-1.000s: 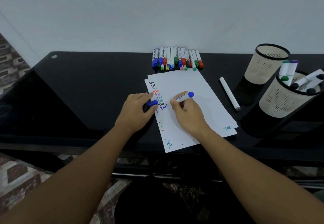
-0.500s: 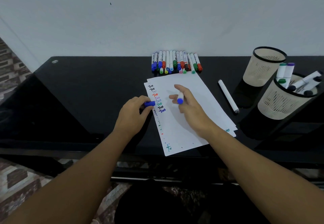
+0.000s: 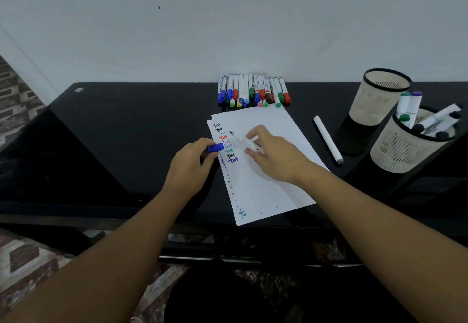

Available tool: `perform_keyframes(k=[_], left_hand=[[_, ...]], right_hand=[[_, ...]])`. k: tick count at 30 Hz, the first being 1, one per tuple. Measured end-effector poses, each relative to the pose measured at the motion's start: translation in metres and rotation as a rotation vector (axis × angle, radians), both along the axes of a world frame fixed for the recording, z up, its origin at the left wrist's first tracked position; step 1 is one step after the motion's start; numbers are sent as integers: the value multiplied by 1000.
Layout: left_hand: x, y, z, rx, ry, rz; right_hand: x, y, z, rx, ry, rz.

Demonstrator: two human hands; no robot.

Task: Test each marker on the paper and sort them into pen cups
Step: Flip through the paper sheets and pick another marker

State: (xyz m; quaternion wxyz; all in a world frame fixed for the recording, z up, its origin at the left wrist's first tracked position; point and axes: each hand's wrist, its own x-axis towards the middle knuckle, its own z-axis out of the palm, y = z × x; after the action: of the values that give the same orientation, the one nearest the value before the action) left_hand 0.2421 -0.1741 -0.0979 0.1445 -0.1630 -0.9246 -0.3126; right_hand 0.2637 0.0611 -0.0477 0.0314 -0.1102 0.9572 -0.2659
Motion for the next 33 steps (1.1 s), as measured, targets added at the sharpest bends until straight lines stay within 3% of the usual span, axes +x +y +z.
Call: perform_keyframes(k=[4,21,26,33], left_hand=[[1,0,-1,2,11,-7],[9,2,4,-99,136,-113],[14,5,6,-113,205,-149],[7,6,7,-74,9,-37]], right_hand=[[-3,5,-1,189,128,19],[-7,-8,-1,289,201,116],[-7,-12,1,452,246,213],[-9,-9,-1,229,225,175]])
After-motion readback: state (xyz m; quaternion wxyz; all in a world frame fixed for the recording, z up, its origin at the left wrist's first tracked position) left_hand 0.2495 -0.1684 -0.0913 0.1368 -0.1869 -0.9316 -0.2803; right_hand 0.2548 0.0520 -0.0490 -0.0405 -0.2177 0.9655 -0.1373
